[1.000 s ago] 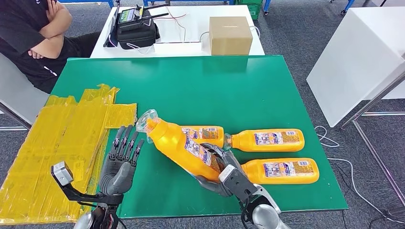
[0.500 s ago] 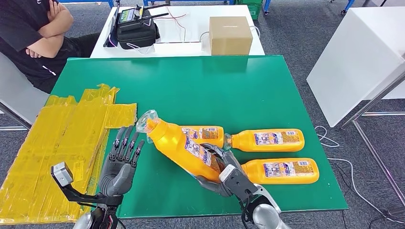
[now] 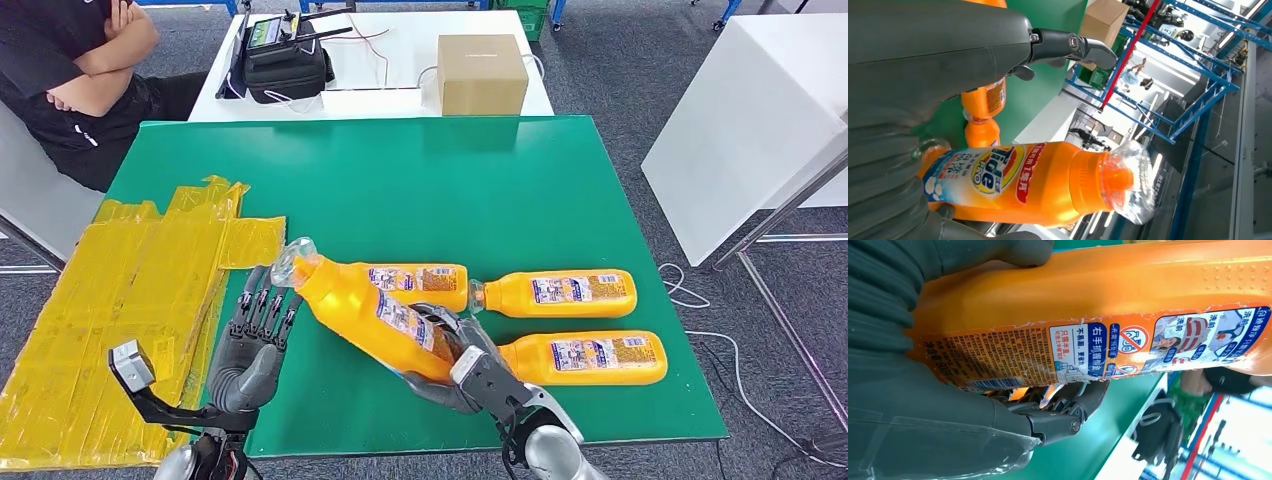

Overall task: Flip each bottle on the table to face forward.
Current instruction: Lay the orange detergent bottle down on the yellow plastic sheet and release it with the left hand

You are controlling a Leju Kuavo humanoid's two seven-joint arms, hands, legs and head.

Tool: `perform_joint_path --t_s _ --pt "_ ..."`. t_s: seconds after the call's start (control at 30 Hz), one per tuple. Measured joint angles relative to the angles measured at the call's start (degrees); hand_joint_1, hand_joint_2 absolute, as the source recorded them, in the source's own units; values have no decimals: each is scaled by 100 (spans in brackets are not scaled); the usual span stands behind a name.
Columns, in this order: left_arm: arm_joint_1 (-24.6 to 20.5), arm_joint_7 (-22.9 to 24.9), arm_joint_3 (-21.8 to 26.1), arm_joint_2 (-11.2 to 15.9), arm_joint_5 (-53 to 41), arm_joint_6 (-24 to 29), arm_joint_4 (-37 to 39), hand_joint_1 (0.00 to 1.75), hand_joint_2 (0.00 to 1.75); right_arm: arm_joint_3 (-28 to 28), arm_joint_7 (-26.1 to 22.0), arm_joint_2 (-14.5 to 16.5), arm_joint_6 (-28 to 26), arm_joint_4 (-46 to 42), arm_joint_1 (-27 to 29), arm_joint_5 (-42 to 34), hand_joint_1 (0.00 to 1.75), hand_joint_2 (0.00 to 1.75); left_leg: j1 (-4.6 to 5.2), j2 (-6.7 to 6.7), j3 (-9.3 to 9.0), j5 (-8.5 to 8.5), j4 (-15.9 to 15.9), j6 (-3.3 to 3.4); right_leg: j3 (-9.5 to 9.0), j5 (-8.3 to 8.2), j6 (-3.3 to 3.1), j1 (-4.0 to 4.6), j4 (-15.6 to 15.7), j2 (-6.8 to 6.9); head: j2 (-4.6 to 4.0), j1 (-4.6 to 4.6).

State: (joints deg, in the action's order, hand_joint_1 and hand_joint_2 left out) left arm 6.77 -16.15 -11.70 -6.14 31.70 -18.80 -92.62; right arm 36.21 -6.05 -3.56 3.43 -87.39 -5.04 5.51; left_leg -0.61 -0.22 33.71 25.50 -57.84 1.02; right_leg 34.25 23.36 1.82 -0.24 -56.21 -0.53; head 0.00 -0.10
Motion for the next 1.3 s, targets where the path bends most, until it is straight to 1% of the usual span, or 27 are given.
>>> perform_joint_path --t_s 0.13,0.27,0.37,0.77,1.13,1.3 --pt "-33 -23 -3 -3 -149 78 7 0 175 314 83 81 153 104 -304 -9 175 175 -1 0 -2 -2 0 -1 -1 0 0 1 -1 0 0 -1" --pt "-124 -84 -54 -3 -618 236 57 0 175 628 166 160 312 279 -646 -73 175 175 -1 0 -3 -3 0 -1 -1 -1 -1 0 -2 0 0 0" --pt "-177 -118 -110 -3 -771 264 96 0 175 785 191 199 344 387 -811 -93 175 175 -1 -1 -2 -3 0 0 -2 -1 -1 0 -1 1 0 1" --pt "-266 -140 -212 -2 -825 244 198 0 175 1135 265 231 404 663 -1125 -232 175 175 0 0 0 -2 0 0 0 0 0 0 0 0 0 -1" --pt "-330 -202 -279 -2 -885 158 239 0 175 1239 275 322 478 943 -1228 -299 175 175 0 0 0 -2 0 -1 0 0 0 0 -1 0 0 -1" --pt "-409 -219 -306 8 -860 82 280 0 175 1342 373 361 620 1121 -1379 -290 175 175 0 0 0 -2 0 -1 0 0 0 0 -1 0 0 -1"
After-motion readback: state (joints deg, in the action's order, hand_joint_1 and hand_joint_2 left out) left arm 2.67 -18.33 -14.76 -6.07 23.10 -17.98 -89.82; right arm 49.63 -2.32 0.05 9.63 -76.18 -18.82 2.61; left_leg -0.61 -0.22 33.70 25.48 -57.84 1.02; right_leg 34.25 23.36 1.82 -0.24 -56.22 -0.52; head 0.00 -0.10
